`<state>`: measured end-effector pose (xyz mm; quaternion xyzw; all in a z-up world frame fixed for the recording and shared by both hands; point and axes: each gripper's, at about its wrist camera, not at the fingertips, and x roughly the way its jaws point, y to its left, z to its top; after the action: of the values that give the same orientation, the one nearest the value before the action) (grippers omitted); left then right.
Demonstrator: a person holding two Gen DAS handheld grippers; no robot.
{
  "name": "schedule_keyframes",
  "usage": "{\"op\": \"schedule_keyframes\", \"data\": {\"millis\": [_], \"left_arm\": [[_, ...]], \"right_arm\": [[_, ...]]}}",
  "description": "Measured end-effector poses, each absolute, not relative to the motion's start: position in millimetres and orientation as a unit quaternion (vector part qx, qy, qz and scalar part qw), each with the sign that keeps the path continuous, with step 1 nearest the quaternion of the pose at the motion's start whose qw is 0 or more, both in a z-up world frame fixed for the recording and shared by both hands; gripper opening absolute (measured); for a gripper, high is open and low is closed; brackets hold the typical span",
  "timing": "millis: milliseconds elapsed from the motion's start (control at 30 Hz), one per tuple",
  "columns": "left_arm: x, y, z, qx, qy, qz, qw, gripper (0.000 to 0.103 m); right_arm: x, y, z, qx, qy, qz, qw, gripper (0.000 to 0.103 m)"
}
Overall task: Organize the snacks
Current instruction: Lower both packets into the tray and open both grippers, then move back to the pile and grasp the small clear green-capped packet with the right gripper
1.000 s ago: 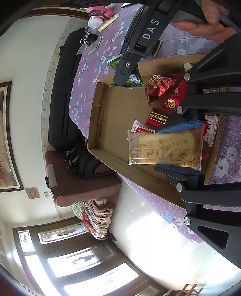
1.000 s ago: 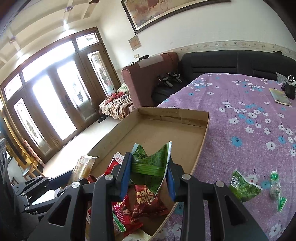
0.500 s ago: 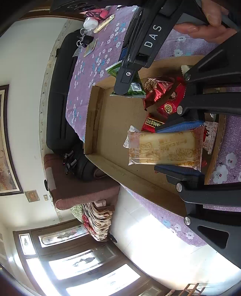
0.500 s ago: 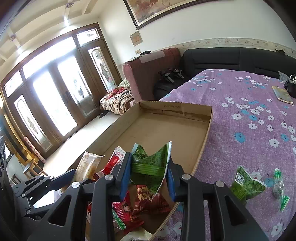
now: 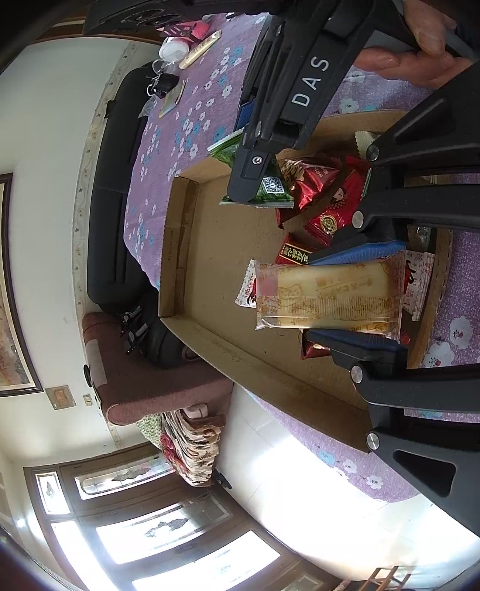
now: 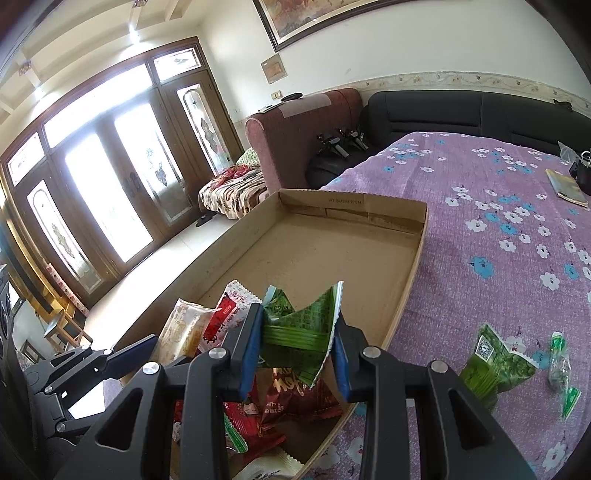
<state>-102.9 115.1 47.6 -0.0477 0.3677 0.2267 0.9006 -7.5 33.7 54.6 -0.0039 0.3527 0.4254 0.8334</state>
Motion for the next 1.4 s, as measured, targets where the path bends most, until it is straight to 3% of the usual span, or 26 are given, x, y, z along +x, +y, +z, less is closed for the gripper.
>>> {"op": "schedule_keyframes", "data": {"millis": [867, 1133, 1200, 1400], "left_arm": [[-106, 134, 33, -0.133, 0.351, 0.197, 0.905, 0.036], [-102, 131, 32, -0.132, 0.359, 0.185, 0.905, 0.047], [-103, 129, 33, -0.128, 0.356, 0.186, 0.907, 0.057], [-108, 127, 35, -0.119, 0.345, 0.197, 0.91, 0.065]], "right_arm": [[2, 41, 40, -0.023, 0.375, 0.414, 0.829, 0.035], [-1, 45, 47, -0.053, 0.353, 0.409, 0.84, 0.037], [0, 39, 58, -0.038, 0.351, 0.41, 0.841, 0.038], [8, -3, 101, 0.018, 0.345, 0.407, 0.845, 0.042]]}}
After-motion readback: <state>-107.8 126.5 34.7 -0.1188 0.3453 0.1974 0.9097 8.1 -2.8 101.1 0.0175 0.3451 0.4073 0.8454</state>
